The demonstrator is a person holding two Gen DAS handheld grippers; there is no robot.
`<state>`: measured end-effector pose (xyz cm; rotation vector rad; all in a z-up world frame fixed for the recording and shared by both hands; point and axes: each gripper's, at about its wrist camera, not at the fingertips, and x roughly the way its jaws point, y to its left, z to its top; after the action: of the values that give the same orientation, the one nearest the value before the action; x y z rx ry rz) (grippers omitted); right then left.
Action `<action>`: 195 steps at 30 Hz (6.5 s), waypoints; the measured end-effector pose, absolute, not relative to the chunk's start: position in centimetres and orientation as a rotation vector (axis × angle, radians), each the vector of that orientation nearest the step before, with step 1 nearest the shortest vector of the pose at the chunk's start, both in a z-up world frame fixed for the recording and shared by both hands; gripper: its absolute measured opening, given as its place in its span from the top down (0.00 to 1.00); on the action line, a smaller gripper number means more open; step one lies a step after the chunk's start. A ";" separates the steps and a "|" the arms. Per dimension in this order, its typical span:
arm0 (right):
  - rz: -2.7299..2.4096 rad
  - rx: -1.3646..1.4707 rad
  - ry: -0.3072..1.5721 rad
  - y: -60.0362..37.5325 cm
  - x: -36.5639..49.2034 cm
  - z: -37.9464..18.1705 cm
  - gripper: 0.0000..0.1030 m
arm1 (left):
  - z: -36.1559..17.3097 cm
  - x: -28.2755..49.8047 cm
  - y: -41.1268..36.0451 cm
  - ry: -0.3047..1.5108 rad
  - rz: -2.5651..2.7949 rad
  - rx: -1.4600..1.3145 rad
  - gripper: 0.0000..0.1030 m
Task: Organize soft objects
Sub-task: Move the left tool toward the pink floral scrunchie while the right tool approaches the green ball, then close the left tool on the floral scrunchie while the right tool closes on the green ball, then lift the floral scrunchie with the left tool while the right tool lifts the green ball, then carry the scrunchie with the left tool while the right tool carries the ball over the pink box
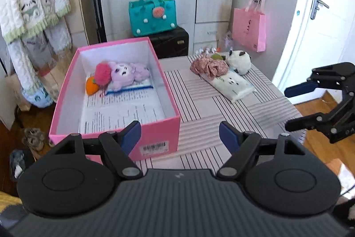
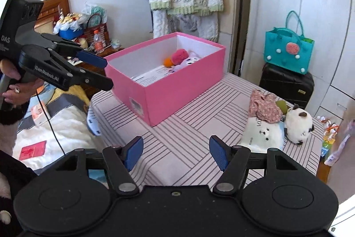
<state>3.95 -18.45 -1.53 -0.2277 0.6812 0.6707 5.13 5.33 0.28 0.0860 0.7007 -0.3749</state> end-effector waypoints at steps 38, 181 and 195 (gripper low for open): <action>0.513 0.067 0.535 -32.0 21.5 -5.4 0.26 | -8.1 22.3 -12.5 0.627 -0.353 -0.048 0.18; 0.812 -0.335 0.579 -7.2 15.1 3.0 0.55 | 1.9 12.7 9.8 0.752 -0.400 0.043 0.80; 0.867 -0.530 0.611 -0.8 21.8 -1.9 0.55 | -3.0 22.1 12.1 0.981 -0.299 0.083 0.80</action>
<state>21.76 -0.82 -1.95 -0.5300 0.6106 0.8670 22.13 12.13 -3.01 0.0832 0.9810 -0.2992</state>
